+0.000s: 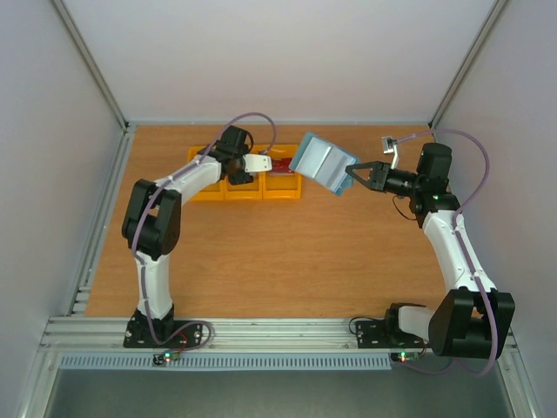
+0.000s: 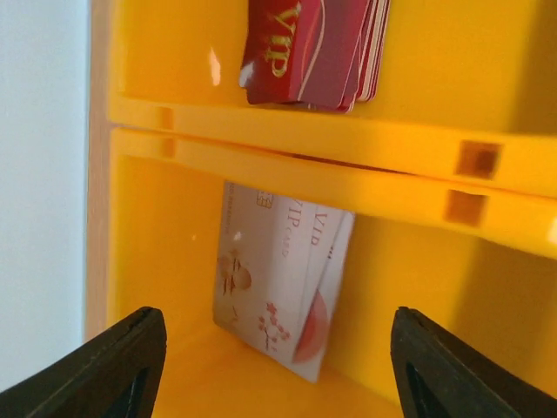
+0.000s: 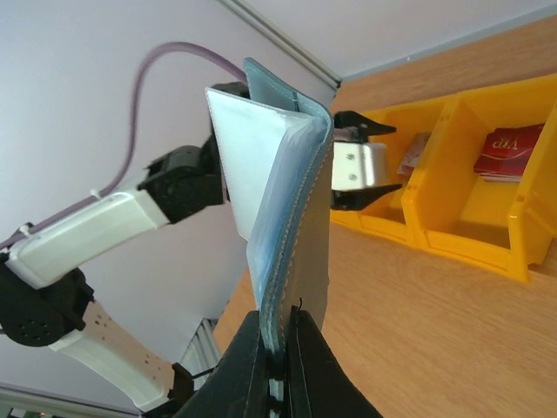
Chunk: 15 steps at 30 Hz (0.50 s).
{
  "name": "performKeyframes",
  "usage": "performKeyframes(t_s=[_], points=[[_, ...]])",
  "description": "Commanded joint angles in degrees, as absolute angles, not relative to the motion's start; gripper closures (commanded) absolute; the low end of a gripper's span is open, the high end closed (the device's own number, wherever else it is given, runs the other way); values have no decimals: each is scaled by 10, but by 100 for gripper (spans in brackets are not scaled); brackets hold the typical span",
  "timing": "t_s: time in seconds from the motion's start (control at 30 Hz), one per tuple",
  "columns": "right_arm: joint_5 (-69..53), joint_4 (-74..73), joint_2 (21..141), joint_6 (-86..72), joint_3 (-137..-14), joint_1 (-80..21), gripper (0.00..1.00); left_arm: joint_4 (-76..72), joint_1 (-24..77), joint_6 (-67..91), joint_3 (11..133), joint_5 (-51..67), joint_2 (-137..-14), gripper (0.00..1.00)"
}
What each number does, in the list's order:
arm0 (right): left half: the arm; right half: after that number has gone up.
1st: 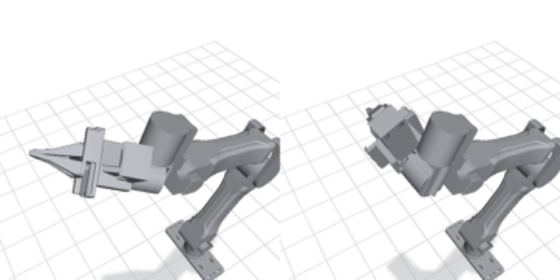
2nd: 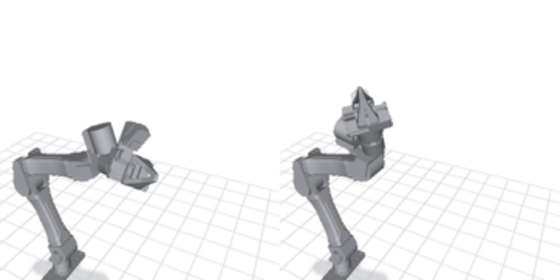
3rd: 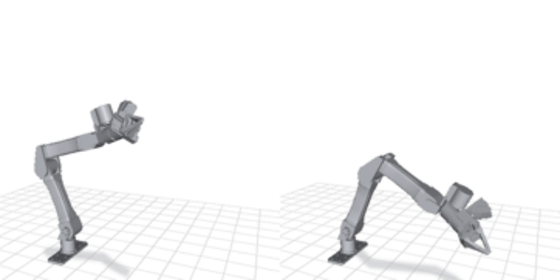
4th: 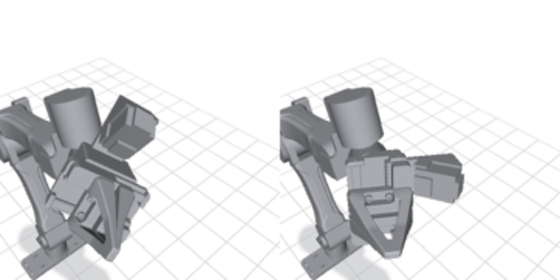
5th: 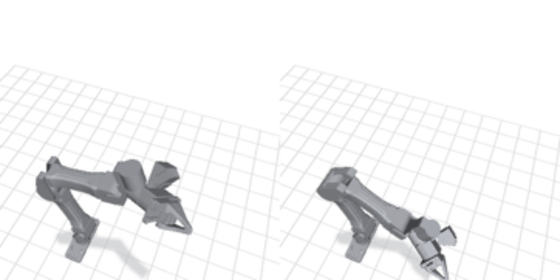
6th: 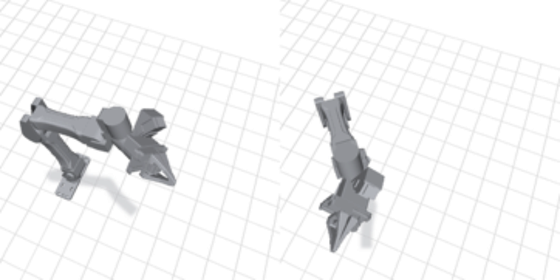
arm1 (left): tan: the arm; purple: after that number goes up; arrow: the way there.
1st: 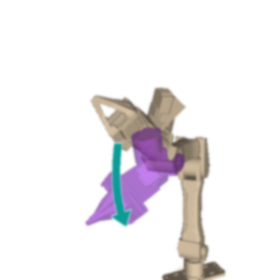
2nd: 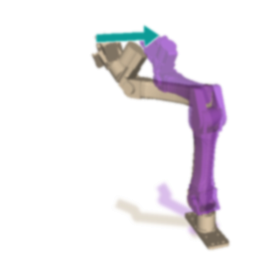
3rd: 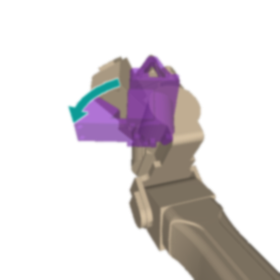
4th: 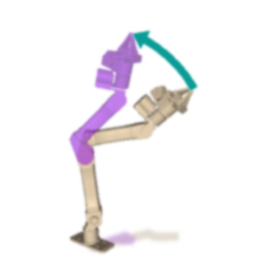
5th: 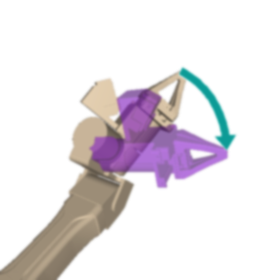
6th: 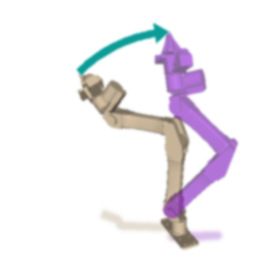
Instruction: Take the credit cards out of the card holder
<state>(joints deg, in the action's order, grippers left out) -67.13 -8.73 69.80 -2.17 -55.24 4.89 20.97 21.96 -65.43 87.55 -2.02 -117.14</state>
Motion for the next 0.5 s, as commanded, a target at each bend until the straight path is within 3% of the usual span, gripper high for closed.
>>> performKeyframes(t_s=[0.0, 0.23, 0.47], points=[[-686, -76, 695, -32, -560, 53, 99, 321, 210, -588, 919, 65, -1096, 27], [-690, -107, 678, -17, -567, 49, 99, 477, 199, -390, 937, 241, -963, 23], [-666, -238, 675, 80, -619, -45, 99, 386, 199, -179, 750, 422, -728, 22]])
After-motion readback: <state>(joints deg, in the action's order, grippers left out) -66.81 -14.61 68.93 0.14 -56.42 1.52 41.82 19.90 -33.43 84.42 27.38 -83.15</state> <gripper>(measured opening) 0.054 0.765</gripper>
